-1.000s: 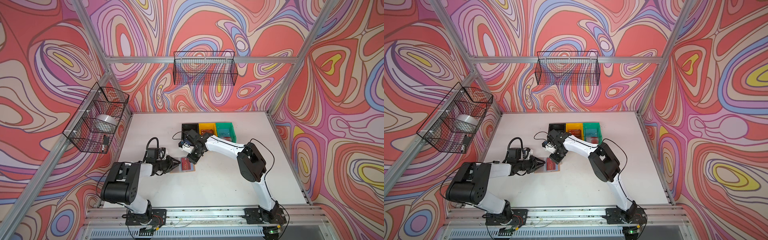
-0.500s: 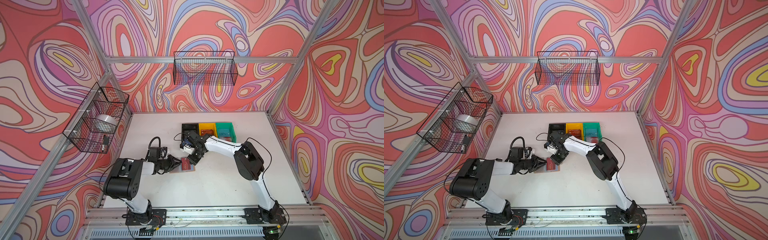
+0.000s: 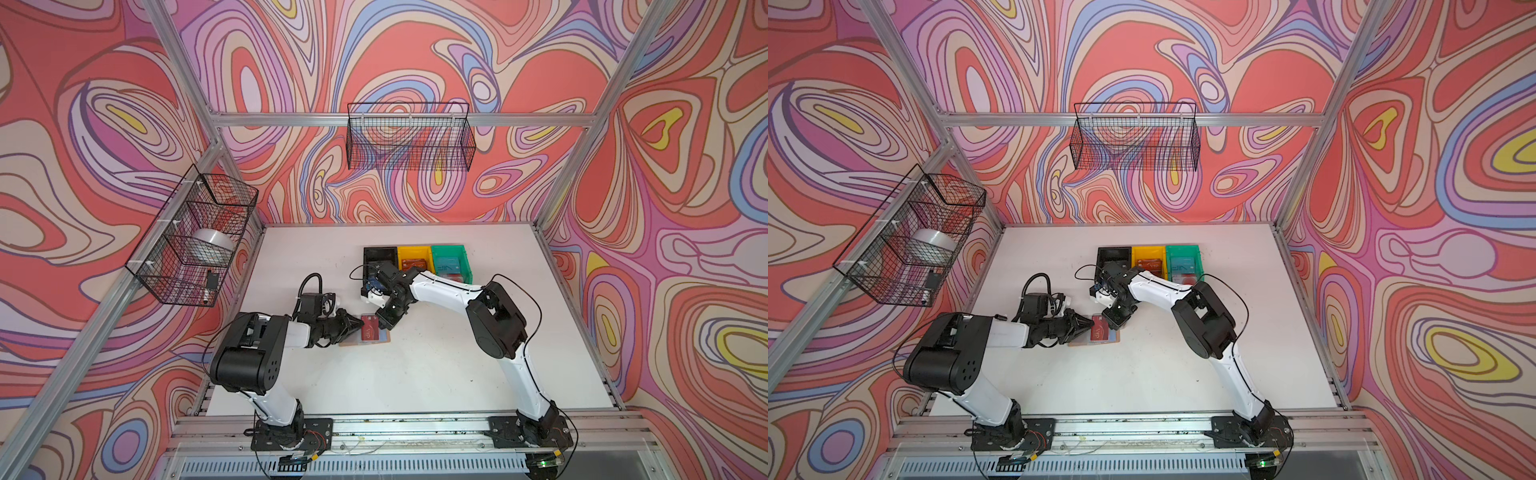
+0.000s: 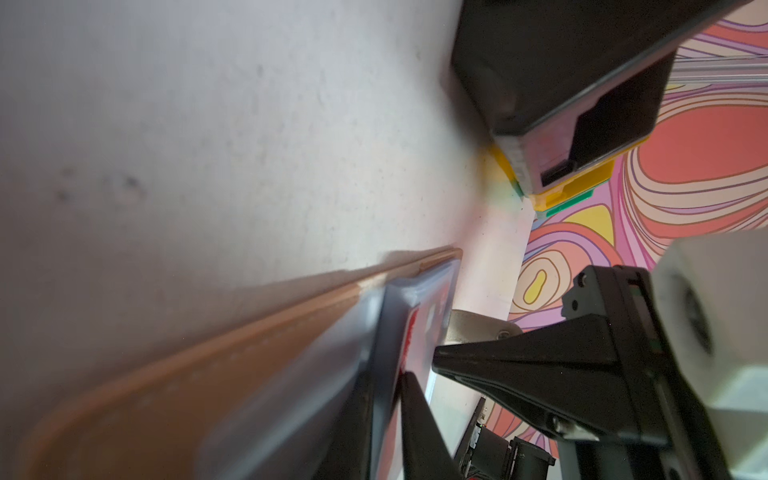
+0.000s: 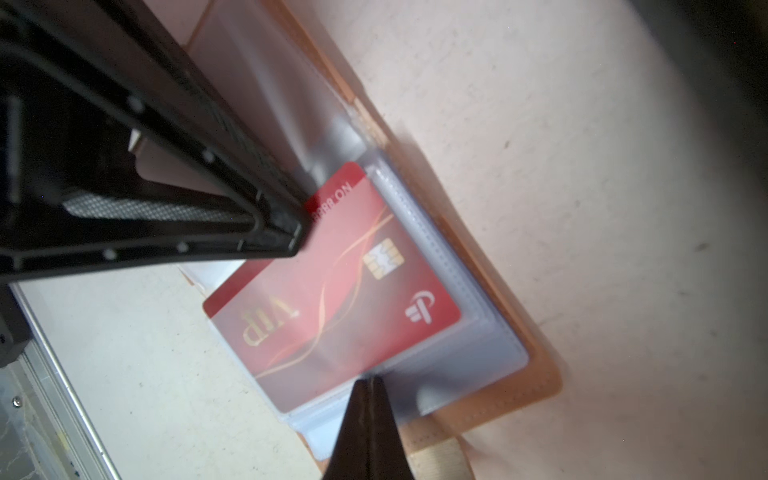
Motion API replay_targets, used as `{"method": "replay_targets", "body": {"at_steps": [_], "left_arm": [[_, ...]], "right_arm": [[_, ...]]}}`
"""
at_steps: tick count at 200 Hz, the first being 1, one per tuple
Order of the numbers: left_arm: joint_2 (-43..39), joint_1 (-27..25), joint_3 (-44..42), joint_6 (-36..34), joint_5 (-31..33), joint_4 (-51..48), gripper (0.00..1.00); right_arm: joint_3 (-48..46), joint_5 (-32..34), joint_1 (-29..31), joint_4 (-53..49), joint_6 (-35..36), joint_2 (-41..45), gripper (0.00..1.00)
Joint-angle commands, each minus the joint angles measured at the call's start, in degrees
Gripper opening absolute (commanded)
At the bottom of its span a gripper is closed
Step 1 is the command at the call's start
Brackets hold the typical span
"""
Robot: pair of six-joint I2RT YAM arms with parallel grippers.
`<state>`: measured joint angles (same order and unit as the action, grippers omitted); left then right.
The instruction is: Take the credit cards out of the card holder
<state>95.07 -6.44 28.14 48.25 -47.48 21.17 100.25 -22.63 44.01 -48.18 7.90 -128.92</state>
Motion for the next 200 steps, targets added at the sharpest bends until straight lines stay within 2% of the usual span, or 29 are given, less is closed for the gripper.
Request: {"method": "replay_targets", "body": {"at_steps": [1,52,129,200], "left_arm": [[0.39,-0.42,0.34,-0.21,1.17,-0.04,0.14],[-0.5,-0.42,0.38,-1.2,1.46,-2.04,0.08],[-2.41,-0.42,0.29,-3.15,2.66,-5.97,0.07],[-3.69,1.35,-0.67,-3.91,2.92,-7.24,0.01]], "right_arm": [[-0.49,-0.22,0.32,-0.21,-0.34,-2.88,0.0],[-0.91,0.04,0.38,-0.79,-0.25,-3.26,0.0],[-1.02,0.22,0.33,-1.33,-0.34,-3.63,0.0],[-1.37,0.21,0.33,-1.49,-0.5,-3.49,0.0]]}}
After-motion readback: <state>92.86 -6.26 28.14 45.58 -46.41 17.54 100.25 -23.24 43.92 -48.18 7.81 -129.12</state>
